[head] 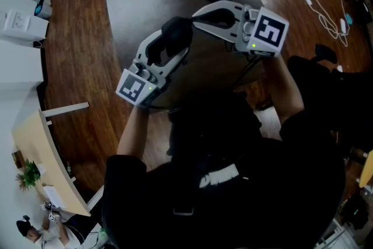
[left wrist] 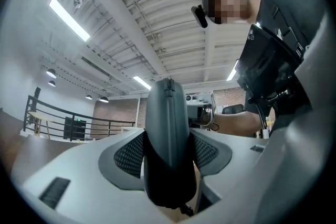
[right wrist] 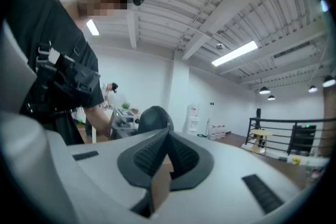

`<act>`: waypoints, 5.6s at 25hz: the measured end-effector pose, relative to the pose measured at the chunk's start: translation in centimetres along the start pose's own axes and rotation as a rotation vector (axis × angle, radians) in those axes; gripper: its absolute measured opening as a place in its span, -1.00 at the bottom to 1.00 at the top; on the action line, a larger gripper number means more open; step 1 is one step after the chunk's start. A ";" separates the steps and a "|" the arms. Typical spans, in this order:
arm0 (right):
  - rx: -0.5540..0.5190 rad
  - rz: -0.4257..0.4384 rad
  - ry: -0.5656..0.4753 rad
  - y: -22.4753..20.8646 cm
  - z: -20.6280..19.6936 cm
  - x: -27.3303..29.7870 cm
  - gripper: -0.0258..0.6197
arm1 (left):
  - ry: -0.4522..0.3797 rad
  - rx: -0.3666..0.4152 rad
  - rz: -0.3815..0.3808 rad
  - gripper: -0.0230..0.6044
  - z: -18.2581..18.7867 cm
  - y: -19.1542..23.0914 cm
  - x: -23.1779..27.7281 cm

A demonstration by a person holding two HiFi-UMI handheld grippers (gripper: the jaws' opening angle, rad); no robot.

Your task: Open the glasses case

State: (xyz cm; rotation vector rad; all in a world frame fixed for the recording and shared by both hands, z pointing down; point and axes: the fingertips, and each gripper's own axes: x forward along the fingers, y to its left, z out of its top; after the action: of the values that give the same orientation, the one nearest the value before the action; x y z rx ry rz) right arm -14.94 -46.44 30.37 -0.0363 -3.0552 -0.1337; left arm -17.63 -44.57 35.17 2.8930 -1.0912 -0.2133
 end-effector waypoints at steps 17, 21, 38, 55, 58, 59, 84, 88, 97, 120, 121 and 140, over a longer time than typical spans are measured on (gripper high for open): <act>-0.493 -0.154 0.248 -1.0 -1.1 1.5 -0.91 | -0.079 -0.065 0.004 -0.16 0.8 1.0 -1.2; -0.541 -0.153 0.215 0.0 0.2 2.0 -0.91 | 0.034 0.088 -0.020 0.03 0.0 0.2 0.1; -0.715 -0.184 0.360 0.5 -2.5 3.1 -0.91 | -0.115 0.014 0.035 -0.09 3.9 1.3 -1.1; -0.433 -0.100 0.236 3.9 -6.7 5.5 -0.92 | -0.625 -0.260 0.027 -0.09 14.9 4.6 -4.4; -0.258 -0.208 0.053 2.2 -4.3 3.6 -0.84 | -0.537 -0.195 0.068 -0.09 13.6 5.0 -4.1; -0.142 -0.255 -0.011 1.6 -3.4 2.4 -0.80 | -0.503 -0.160 0.074 -0.09 13.1 4.8 -4.0; -0.204 -0.128 -0.086 4.1 3.7 -1.4 -0.16 | 0.201 0.420 -0.160 0.06 3.8 -0.1 -2.1; -0.403 -0.178 0.056 4.2 3.4 -1.7 -0.16 | 0.313 0.483 -0.061 0.06 2.9 1.8 -3.1; -0.668 -0.153 0.260 6.3 1.2 2.1 -0.16 | 0.553 0.810 -0.012 0.00 -0.9 2.1 -0.8; -0.490 -0.282 0.372 4.3 -0.4 0.3 -0.84 | 0.718 0.921 0.137 -0.06 -2.4 5.1 -1.9; -0.510 -0.285 0.386 4.3 -0.5 0.3 -0.84 | 0.719 0.914 0.131 -0.06 -2.5 5.0 -2.0; -0.216 -0.300 0.143 3.0 -0.4 -0.8 -0.89 | 0.327 0.262 -0.077 -0.09 -1.0 0.1 -1.5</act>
State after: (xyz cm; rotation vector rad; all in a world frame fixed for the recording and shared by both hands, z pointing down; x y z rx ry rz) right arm -14.05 -43.53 30.95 0.4001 -2.8686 -0.4629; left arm -18.63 -43.67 36.34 3.0418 -1.0171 0.4179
